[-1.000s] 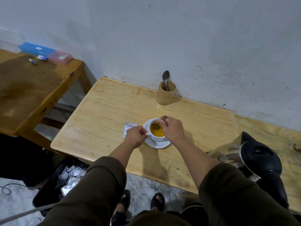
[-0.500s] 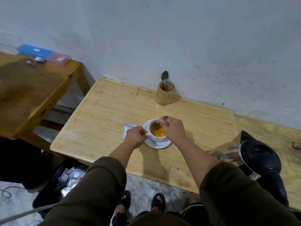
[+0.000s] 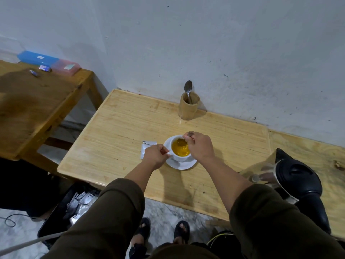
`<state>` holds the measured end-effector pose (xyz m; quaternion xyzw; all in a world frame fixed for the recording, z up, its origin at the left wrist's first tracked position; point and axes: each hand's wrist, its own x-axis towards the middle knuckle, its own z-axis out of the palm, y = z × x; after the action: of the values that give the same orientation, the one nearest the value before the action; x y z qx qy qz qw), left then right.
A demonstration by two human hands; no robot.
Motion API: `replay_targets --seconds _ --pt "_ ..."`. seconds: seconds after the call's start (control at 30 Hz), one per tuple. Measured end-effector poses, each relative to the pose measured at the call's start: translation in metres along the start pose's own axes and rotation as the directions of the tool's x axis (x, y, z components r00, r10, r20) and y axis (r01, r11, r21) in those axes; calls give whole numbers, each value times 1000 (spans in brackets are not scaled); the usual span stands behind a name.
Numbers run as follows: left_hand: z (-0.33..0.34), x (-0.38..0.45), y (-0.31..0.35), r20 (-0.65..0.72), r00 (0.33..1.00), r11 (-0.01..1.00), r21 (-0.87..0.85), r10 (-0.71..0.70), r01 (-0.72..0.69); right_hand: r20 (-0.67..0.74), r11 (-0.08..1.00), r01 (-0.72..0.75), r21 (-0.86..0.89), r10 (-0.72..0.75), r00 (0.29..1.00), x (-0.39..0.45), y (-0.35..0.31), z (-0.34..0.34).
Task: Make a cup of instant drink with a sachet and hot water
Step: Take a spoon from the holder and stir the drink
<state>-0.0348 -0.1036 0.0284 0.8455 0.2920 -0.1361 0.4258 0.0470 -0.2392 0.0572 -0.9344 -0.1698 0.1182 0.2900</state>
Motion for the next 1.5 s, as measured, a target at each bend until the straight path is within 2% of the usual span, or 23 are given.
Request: replay_targets --seconds 0.2,0.4,0.5,0.77,1.03,1.33,1.5 --pt "0 1 0 0 1000 1000 8 -4 4 62 997 -54 55 51 997 1 4 2" --pt "-1 2 -1 1 1000 1000 14 1 -1 -19 999 -42 -31 41 999 3 6 -2" --pt "0 2 -1 -7 1000 1000 9 4 -4 -28 999 -38 29 39 999 2 6 -1" --pt "0 2 -2 -1 1000 1000 19 6 -6 71 993 -73 91 67 995 3 6 -1" --pt "-1 1 0 -2 1000 1000 25 16 -16 -28 992 -62 -113 59 998 4 6 -4" --pt "-1 2 -2 16 1000 1000 15 22 -23 81 998 -53 25 51 995 1 2 -2" --pt "0 2 -3 14 1000 1000 -8 19 -19 32 997 -60 -48 62 998 2 3 -6"
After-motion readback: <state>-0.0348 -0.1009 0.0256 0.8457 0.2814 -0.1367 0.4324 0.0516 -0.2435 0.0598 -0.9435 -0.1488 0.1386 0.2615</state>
